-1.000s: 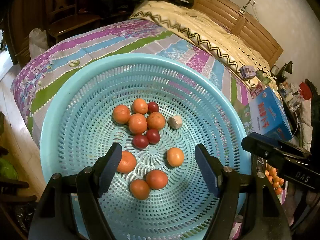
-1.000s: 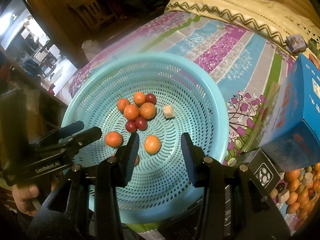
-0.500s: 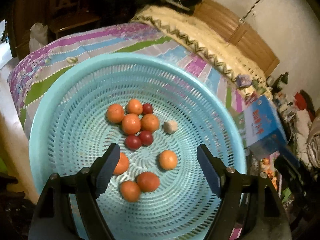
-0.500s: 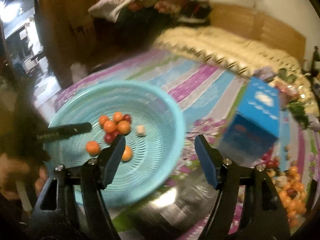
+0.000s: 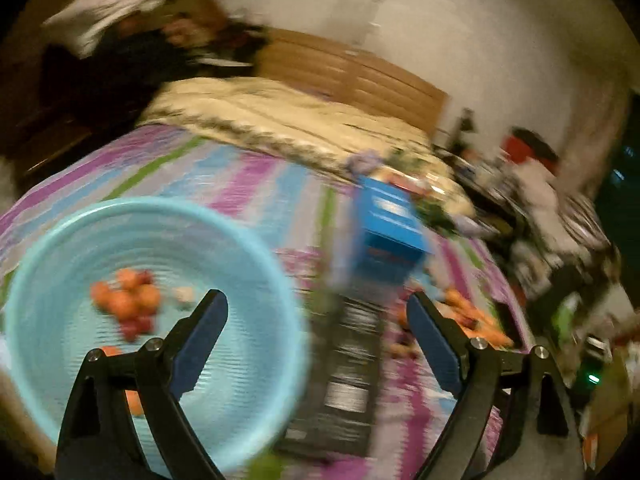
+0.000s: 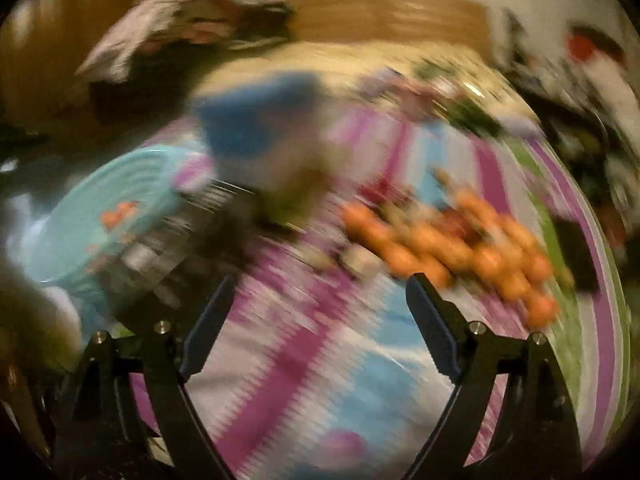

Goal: Organize fruits
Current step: 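Move both tools back to the fruit pile, then grasp a large orange with the right tool while the left tool grasps a pale cube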

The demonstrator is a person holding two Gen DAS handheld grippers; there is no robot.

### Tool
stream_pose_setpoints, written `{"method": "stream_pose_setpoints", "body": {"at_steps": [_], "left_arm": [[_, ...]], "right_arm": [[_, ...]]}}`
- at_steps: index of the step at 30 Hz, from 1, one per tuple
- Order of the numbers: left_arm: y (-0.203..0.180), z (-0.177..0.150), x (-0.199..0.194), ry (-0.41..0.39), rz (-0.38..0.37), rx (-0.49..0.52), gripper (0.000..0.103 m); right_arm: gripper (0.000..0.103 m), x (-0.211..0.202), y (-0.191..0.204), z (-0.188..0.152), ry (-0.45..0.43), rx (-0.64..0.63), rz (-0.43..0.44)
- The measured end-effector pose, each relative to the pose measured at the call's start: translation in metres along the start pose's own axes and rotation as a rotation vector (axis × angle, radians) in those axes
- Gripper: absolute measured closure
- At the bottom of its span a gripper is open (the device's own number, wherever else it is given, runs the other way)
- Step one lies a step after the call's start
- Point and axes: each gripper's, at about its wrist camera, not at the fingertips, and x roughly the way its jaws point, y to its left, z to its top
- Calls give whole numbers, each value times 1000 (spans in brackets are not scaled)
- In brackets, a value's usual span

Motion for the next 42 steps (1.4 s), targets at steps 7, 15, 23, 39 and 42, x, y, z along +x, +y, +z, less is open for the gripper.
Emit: {"method": "stream_pose_setpoints", "body": {"at_steps": [7,15,23,39,42], "left_arm": [[-81,-40,60,205,-117,99,11],[-132,-73,110,339,-131,153,11],[-160,-99,158,407,-170,148,13],[-207,-135,266,509,-190,115,44],[-208,-137,275,495,-173,103,44]], "right_arm": [[26,5,-120,-41,65,201,-157],[28,44,-191,-41,94,240,-215],[48,64,-210,-46,142,217,-225],[57,24,-210,-63,96,336,-82],[57,24,-209,-63,95,333,-69]]}}
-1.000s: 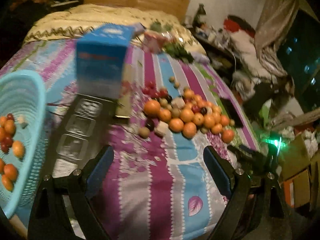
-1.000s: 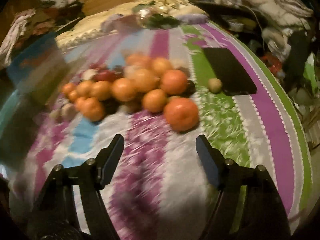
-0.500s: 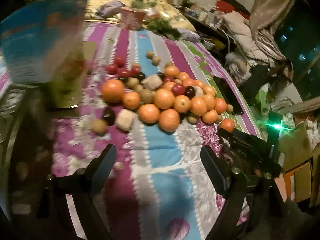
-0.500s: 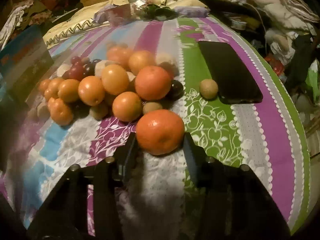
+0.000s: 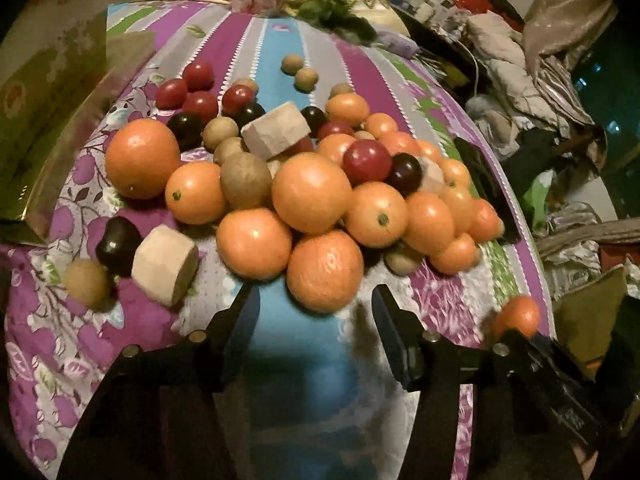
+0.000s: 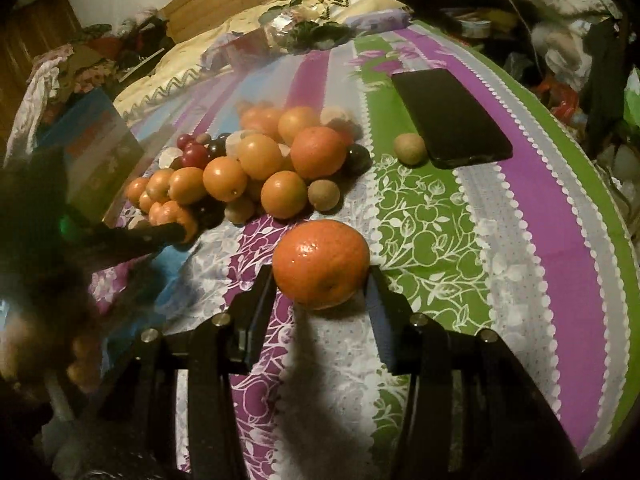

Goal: Organize fruits
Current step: 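Grasp a large orange with the right tool while the left tool grasps a pale cube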

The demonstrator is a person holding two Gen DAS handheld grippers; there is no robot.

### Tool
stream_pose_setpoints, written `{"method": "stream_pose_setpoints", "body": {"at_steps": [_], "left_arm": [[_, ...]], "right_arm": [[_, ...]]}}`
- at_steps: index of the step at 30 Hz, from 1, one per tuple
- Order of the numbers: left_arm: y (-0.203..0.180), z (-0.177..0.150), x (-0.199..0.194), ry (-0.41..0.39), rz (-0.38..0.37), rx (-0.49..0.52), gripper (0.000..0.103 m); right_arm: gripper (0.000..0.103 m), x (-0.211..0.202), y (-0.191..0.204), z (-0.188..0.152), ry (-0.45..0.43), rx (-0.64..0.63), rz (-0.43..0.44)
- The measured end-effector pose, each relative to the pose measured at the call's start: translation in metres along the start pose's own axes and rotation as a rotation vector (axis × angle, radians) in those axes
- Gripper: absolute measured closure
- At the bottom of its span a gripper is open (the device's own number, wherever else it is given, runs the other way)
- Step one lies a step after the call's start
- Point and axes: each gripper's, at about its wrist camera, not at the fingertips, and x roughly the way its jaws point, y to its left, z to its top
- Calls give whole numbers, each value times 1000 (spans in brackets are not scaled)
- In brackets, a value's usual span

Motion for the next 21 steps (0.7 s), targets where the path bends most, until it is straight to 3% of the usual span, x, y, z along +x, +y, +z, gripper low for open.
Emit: {"method": "stream_pose_setpoints", "body": {"at_steps": [9,10,12,16,18,19,21], "left_arm": [[-6,0,9,-50,4,33,38],[-4,1,8,-53,-1,29,40],[-1,0,6,-60,3,31,52],[4,-8,-4,-36,-50,47,57],[6,-19,-18,-48,-57,67,48],[12,-30,-33,-81,-24,76,42],[26,-42,-48,-128,24,43,41]], "right_arm": [[57,12,-1,-2,15,13,8],[57,13,-2,-4,19,14,8],[57,13,-2,-5,20,16,8],[57,13,-3,-7,18,19,9],[57,13,-4,-7,15,24,13],[57,13,-4,-8,14,25,15],[57,13,-4,-9,12,22,16]]}}
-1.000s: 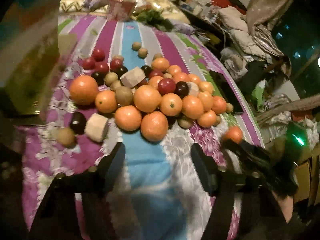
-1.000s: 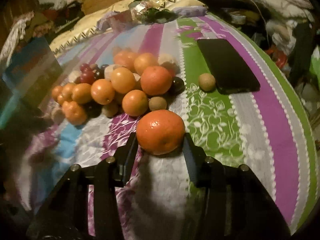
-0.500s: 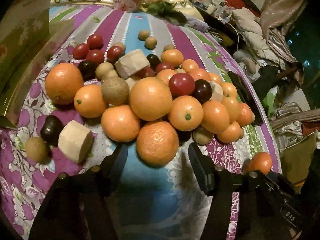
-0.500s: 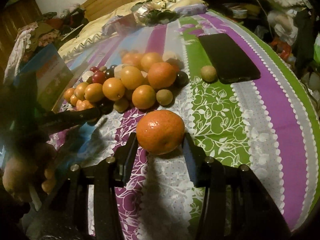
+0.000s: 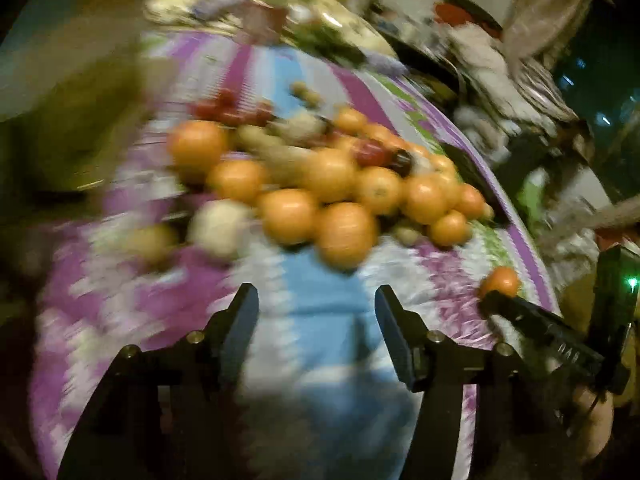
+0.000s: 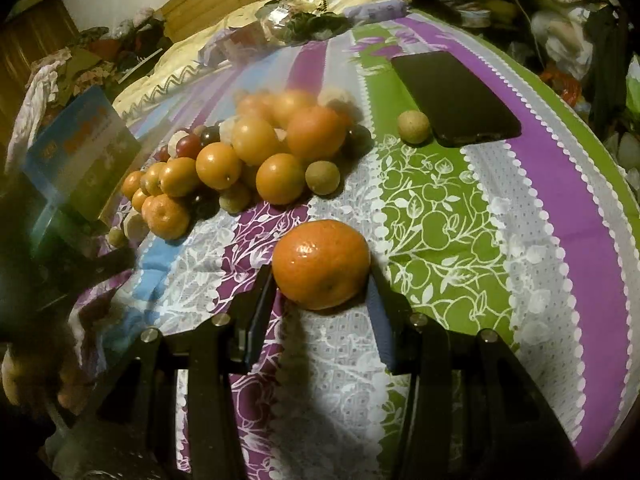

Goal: Organize fruits
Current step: 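Grasp a large orange with the right tool while the left tool grasps a pale cube, then carry the orange and pale cube over the light-blue basket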

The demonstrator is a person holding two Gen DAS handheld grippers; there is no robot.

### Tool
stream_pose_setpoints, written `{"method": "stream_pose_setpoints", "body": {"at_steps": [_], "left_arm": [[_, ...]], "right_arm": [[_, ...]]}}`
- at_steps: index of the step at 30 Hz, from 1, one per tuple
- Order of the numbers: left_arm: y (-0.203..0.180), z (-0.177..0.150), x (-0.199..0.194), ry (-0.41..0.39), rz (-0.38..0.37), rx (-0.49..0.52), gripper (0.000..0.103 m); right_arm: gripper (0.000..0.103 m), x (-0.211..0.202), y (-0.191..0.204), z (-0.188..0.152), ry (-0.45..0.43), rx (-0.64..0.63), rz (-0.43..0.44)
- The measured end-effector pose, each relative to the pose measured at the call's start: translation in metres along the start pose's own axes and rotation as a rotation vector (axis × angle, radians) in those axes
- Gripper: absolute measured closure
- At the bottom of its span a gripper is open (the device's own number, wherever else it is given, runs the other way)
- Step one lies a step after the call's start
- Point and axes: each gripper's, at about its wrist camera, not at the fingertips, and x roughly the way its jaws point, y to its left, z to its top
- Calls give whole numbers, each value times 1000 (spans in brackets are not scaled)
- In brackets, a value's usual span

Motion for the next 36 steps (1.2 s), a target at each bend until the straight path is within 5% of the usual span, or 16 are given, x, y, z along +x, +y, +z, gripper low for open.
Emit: {"method": "stream_pose_setpoints", "body": {"at_steps": [5,15,25,36], "left_arm": [[32,0,-4,-8,106,-63,44],[27,26,31,9,98,-7,64],[19,31,38,-17,124,46,66],[3,55,-58,-93,153,27,67]], "right_arm": [[57,1,0,-1,-4,5,1],[57,2,1,1,-1,5,-2],[57,0,10,7,-10,-8,-18],[57,-33,64,38,-59,-77,-36]]}}
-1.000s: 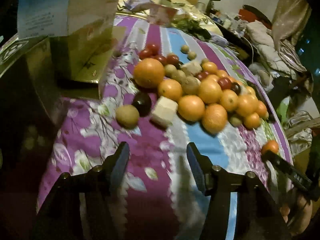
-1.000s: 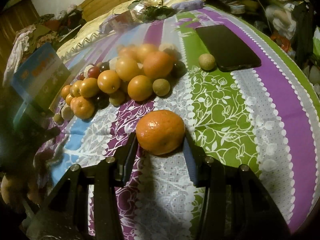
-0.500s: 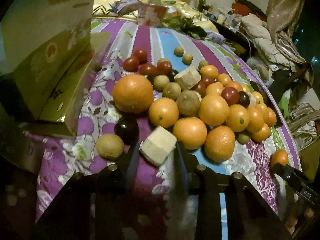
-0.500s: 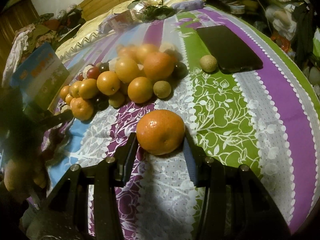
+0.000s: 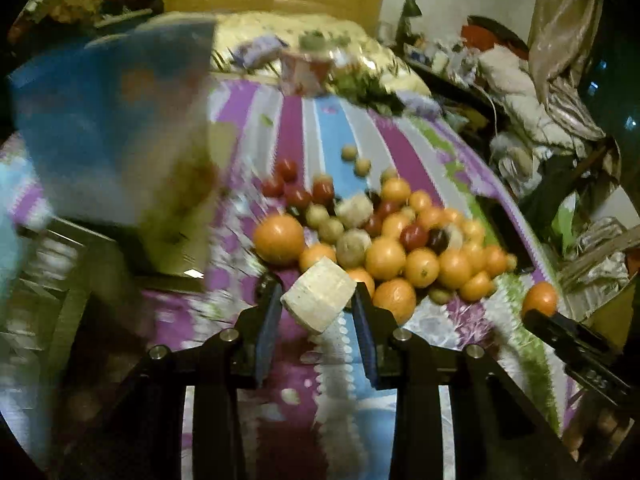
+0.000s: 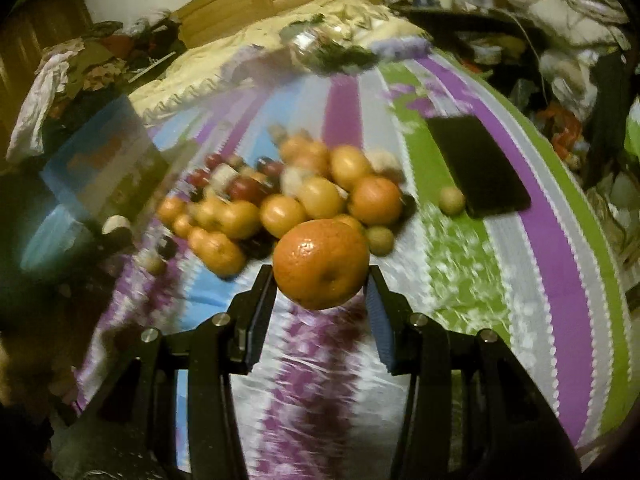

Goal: Organize fruits
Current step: 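Carry the orange and pale cube over the light-blue basket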

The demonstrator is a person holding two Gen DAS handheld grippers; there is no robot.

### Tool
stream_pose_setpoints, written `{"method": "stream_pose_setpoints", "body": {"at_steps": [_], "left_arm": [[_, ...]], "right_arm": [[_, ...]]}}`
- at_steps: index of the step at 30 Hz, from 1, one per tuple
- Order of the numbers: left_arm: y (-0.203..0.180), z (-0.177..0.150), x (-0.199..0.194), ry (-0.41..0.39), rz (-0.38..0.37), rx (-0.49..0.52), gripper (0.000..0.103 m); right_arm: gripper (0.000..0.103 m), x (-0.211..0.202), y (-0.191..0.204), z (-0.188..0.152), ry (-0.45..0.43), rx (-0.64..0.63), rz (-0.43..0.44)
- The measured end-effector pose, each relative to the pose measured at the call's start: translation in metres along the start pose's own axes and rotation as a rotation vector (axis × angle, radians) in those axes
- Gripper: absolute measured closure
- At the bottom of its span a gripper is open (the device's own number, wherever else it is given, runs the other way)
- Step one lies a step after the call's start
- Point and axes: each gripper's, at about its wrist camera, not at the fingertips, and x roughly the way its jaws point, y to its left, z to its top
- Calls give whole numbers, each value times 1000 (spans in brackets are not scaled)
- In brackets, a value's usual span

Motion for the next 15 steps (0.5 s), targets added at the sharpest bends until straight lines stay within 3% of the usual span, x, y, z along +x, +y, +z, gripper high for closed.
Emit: {"method": "stream_pose_setpoints", "body": {"at_steps": [15], "left_arm": [[92,21,-141,-115,146,-144,67]], "right_arm": [[57,-32,144,46,-51,-174,139]]}}
